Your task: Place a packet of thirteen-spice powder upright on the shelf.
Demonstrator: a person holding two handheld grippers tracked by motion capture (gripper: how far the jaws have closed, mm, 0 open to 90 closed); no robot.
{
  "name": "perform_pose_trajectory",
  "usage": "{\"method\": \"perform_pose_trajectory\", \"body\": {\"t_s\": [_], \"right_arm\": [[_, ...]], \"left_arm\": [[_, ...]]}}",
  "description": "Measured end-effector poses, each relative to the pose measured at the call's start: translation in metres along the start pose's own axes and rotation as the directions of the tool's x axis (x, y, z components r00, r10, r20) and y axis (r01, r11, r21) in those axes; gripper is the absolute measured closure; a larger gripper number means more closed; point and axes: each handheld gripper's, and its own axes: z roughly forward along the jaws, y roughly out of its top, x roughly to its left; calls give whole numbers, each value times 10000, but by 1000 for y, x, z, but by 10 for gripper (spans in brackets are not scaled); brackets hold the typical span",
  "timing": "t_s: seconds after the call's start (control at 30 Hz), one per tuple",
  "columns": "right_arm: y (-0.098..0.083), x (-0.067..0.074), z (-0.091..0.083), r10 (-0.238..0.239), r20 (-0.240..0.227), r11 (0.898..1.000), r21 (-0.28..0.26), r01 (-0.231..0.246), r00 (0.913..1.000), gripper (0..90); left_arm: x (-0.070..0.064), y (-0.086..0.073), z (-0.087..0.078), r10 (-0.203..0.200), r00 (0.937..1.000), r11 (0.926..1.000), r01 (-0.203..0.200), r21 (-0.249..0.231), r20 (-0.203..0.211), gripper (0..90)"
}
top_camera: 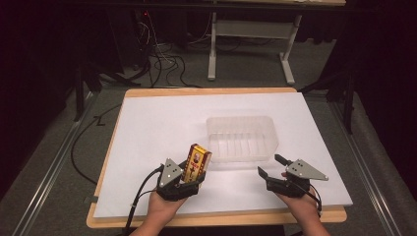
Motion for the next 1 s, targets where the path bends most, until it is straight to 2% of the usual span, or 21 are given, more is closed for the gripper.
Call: {"method": "perform_pose_trajectory", "body": {"t_s": [0.1, 0.2, 0.3, 0.37, 0.53, 0.7, 0.83, 0.87, 0.9, 0.93, 1.0], "right_arm": [[1, 2, 7, 206, -197, 9998, 69, -204, 9996, 238], [2, 4, 13, 224, -331, 9994, 254, -216, 9992, 238], [7, 8, 26, 427, -454, 9979, 509, -403, 9981, 243], [11, 11, 31, 432, -400, 9974, 597, -408, 9983, 243], [27, 16, 36, 211, -358, 9990, 397, -196, 9991, 246], [41, 18, 40, 54, -226, 9999, 89, -52, 9997, 260], [38, 18, 39, 198, -272, 9996, -177, -203, 9994, 268], [34, 19, 38, -106, -159, 9999, 10, 106, 9998, 255], [34, 19, 38, -106, -159, 9999, 10, 106, 9998, 255], [33, 20, 36, -322, -55, 9994, 153, 323, 9995, 251], [27, 19, 26, 63, -231, 10000, -27, -64, 9997, 256]], "left_arm": [[1, 0, 0, 97, 9999, 10000, -97, -5, 64, 324], [1, -1, -1, 169, 9998, 9998, -169, 41, 45, 324], [-2, 0, -2, 171, 9998, 9999, -171, -9, 60, 324], [-3, 2, -1, 114, 9999, 9998, -112, -187, 110, 324], [-5, 5, 5, 225, 9997, 9996, -222, -200, 136, 324], [-8, 5, 8, 323, 9995, 9993, -322, -180, 45, 324], [-11, 5, 10, 449, 9989, 9988, -447, -175, 113, 324], [-13, 5, 12, 524, 9985, 9985, -521, -135, 175, 323], [-13, 5, 12, 524, 9985, 9985, -521, -135, 175, 323], [-15, 5, 13, 554, 9983, 9984, -551, -150, 153, 323], [-18, 8, 15, 488, 9986, 9986, -483, -211, 219, 323]]}}
